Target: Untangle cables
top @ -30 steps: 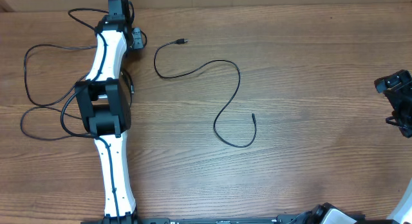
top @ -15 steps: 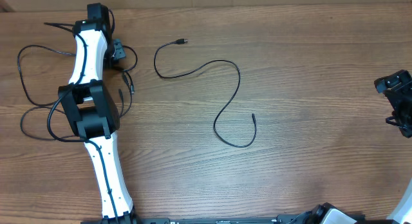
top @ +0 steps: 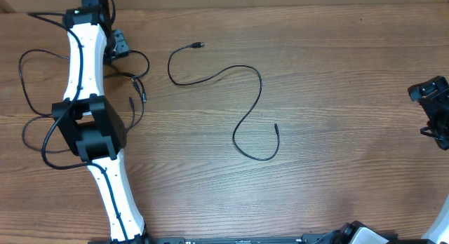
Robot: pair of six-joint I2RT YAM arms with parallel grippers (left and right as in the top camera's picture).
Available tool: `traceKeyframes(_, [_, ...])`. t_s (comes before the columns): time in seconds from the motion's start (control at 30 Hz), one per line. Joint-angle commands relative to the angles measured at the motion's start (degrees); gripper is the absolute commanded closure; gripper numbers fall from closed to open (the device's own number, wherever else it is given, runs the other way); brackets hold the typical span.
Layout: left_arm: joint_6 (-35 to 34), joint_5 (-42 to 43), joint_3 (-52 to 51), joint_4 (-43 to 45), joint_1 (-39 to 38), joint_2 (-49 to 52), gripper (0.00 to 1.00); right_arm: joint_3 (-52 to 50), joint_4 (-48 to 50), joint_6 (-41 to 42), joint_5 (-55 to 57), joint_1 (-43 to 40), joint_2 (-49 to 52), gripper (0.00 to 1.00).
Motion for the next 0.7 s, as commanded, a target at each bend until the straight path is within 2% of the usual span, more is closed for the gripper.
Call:
traceKeyframes(0.0, [-1.2,-0.4,0.2,-2.2,1.7,-0.6,0.49,0.6,0.3,-0.5,0.6,-0.1,-0.2,0.0])
traceKeyframes(0.1, [-1.4,-0.4,-0.9,-3.7,3.0,-0.1,0.49,0.6,0.3,-0.5,0.6,-0.1,-0.2,0.0])
traceKeyframes(0.17, [-1.4,-0.6,-1.4,-4.6,3.8,0.5,0.55,0.6,0.3,-0.5,0.6,-0.1,-0.2,0.0])
traceKeyframes(0.23, [-0.8,-1.0,-1.5,-5.2,4.7,1.7,0.74,0.6,0.3,-0.5,0.6,-0.1,-0.2,0.0])
traceKeyframes(0.27, [-0.7,-1.5,-1.5,-5.6,5.2,2.2,0.8,0.6,0.3,-0.5,0.6,-0.1,-0.2,0.0])
traceKeyframes(0.3, [-0.7,-2.3,-1.5,-6.0,5.7,3.0,0.92,0.6,0.3,-0.5,0.6,-0.1,-0.2,0.0])
traceKeyframes(0.33, [-0.7,-3.3,-1.5,-6.4,6.3,3.7,0.96,0.6,0.3,-0.5,0.6,-0.1,-0.2,0.0])
traceKeyframes(0.6, [-0.4,-6.6,-1.5,-10.5,11.9,6.7,0.96,0.6,0.3,-0.5,0.6,-0.1,-0.2,0.0])
traceKeyframes(0.67, [2.2,-5.9,-1.5,-11.5,14.1,6.7,0.96,0.6,0.3,-0.5,0.6,-0.1,-0.2,0.0])
